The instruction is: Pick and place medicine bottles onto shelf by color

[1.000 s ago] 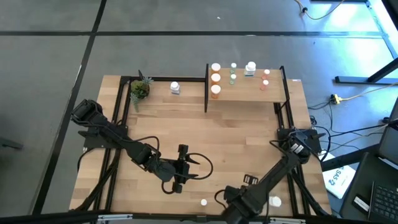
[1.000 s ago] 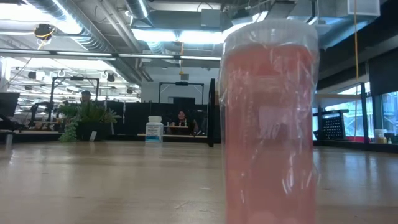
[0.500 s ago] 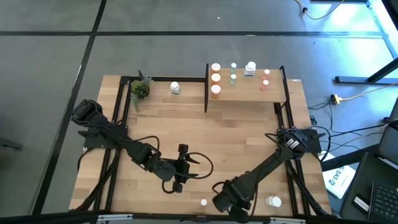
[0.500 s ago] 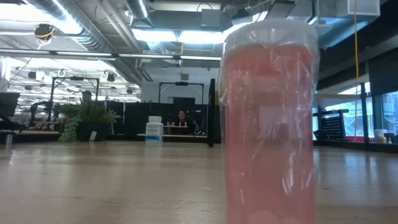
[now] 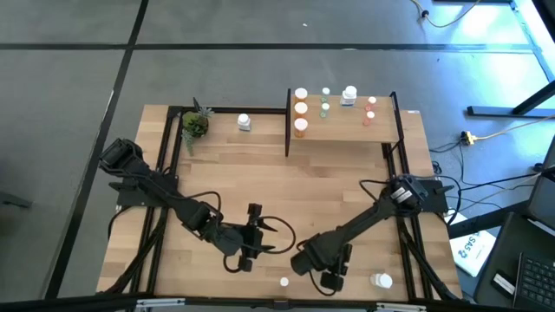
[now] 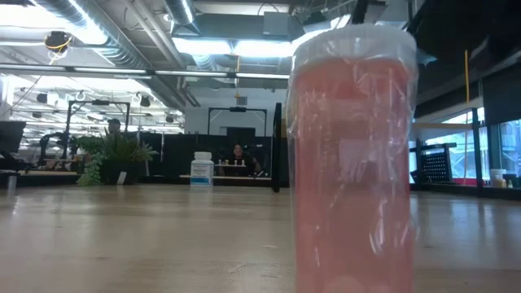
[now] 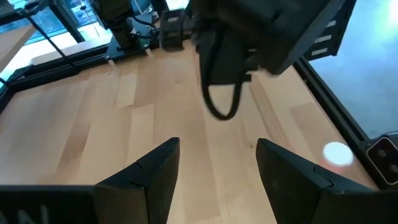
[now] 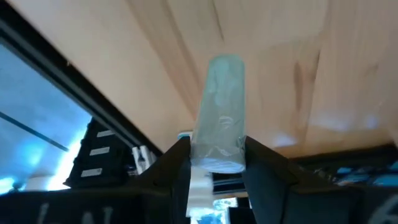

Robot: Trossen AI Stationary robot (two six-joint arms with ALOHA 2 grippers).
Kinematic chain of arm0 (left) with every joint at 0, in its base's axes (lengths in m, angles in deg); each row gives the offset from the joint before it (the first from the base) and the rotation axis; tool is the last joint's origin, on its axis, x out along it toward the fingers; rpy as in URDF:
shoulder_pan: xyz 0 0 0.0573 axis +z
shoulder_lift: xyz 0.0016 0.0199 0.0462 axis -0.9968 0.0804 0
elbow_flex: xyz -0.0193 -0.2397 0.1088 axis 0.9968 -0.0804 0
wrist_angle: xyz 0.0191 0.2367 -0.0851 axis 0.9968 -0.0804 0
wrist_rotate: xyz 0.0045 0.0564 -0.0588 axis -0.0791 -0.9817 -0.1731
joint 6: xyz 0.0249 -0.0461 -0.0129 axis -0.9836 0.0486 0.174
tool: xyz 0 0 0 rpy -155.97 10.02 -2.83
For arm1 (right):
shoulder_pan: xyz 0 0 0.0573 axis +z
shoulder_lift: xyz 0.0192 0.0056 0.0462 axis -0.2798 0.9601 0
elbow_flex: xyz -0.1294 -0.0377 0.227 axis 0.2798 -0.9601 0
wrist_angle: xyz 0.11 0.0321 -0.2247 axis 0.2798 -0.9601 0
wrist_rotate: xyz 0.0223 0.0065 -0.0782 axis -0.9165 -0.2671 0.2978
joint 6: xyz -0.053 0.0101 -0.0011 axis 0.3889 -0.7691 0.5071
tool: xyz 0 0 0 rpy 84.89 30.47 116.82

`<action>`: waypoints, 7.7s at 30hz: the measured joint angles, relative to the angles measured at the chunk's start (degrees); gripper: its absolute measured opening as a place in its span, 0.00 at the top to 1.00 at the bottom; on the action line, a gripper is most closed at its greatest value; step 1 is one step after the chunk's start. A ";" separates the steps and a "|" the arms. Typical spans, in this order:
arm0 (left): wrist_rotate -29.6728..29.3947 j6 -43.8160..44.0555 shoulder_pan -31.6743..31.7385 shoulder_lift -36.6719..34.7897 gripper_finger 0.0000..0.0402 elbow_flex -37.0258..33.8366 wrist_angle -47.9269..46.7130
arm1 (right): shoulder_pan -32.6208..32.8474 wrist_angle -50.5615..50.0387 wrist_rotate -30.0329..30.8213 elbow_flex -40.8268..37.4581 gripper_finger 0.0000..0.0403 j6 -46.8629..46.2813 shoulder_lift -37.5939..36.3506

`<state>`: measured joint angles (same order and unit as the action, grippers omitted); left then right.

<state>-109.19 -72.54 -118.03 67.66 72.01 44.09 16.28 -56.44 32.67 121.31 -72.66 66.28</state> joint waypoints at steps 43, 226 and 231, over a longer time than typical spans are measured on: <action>0.01 0.58 -2.28 0.00 0.49 0.00 -0.04 | -4.44 7.93 1.20 -8.29 0.52 8.55 0.07; -11.67 -4.18 3.50 -0.22 0.49 0.02 -1.78 | 13.47 29.79 37.20 -27.38 0.36 -8.68 -23.63; -11.67 -4.18 3.50 -0.20 0.49 0.02 -1.78 | 13.47 29.71 37.20 -27.38 0.36 -7.85 -22.84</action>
<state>-120.86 -76.72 -114.54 67.46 72.03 42.30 29.75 -26.73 69.88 93.93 -80.50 43.44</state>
